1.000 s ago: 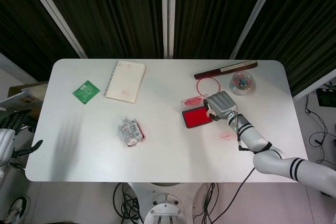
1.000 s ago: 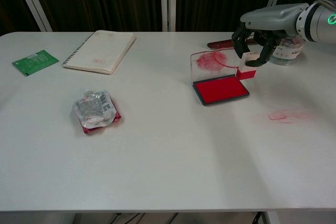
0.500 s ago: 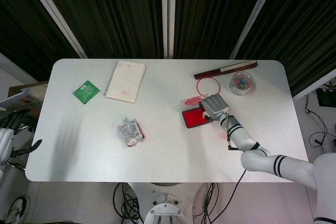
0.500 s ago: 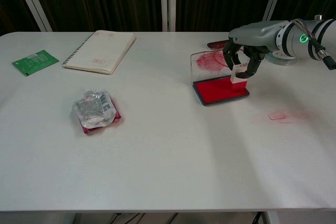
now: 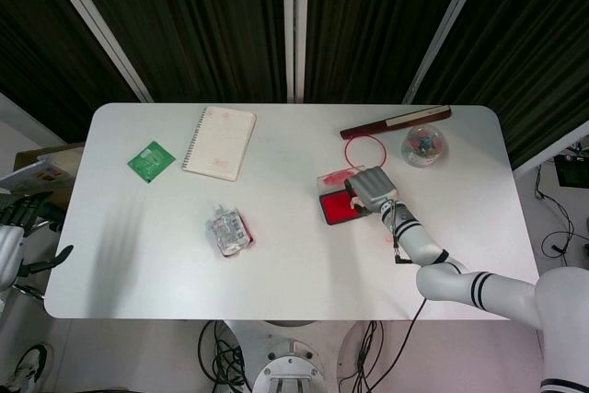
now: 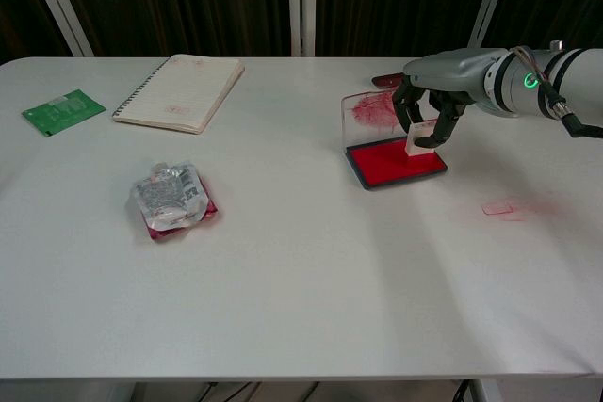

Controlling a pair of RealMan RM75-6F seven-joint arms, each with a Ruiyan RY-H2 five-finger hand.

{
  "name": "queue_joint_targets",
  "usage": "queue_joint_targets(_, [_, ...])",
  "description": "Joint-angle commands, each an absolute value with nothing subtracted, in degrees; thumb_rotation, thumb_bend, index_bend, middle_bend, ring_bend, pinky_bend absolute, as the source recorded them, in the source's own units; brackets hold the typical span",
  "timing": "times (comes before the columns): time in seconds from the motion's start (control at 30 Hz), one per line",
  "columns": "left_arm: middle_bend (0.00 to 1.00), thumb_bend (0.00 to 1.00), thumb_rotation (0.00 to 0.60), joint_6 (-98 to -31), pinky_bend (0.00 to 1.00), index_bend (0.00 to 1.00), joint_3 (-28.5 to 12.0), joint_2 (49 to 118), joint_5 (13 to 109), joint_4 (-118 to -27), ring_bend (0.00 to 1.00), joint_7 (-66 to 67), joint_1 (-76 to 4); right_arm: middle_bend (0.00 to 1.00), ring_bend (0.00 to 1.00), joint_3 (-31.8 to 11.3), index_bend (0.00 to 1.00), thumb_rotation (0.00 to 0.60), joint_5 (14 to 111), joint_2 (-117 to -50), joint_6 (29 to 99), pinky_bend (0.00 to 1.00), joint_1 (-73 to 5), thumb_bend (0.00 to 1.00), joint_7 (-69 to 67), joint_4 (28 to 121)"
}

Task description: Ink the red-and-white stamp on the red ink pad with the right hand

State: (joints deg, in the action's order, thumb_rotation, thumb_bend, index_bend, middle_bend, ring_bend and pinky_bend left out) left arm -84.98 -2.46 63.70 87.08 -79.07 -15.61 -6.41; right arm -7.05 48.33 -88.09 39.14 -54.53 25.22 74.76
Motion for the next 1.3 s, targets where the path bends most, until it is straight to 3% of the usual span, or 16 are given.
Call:
queue_joint_targets(0.03, [0.13,0.2,0.452,-84.9,0.22,0.1,-2.45,63.71,87.06,-79.06,0.13,-15.6,-6.43,0.55,0.82,-6.85,0.63,0.6,48.53,-88.38,39.1,0.99,-54.52,0.31,24.71,74.37])
queue_joint_targets(0.7, [0.13,0.2,0.454,-85.0,0.22,0.1,-2.54,63.75,86.91,-78.87,0.13,-15.78,-6.38,0.57,0.82,-6.2,0.65,0.6,49.07,-89.85,38.52,0.99,-54.71,0.32,22.44,72.05])
queue_joint_targets(1.03, [0.13,0.2,0.453,-85.38,0.22,0.1,-2.2,63.61,87.44,-79.68,0.13,-15.05,-6.17,0.57,0.82,-7.76,0.65,0.6,54.8,-82.95,46.12,0.99,-51.6,0.32,19.73,81.97])
queue_joint_targets(1.3, [0.13,0.2,0.453,-84.9,0.22,0.1,-2.24,63.76,87.53,-79.57,0.13,-14.79,-6.57,0.56,0.82,-3.21,0.65,0.6,62.25,-77.07,51.24,0.99,-45.09,0.32,16.48,88.24])
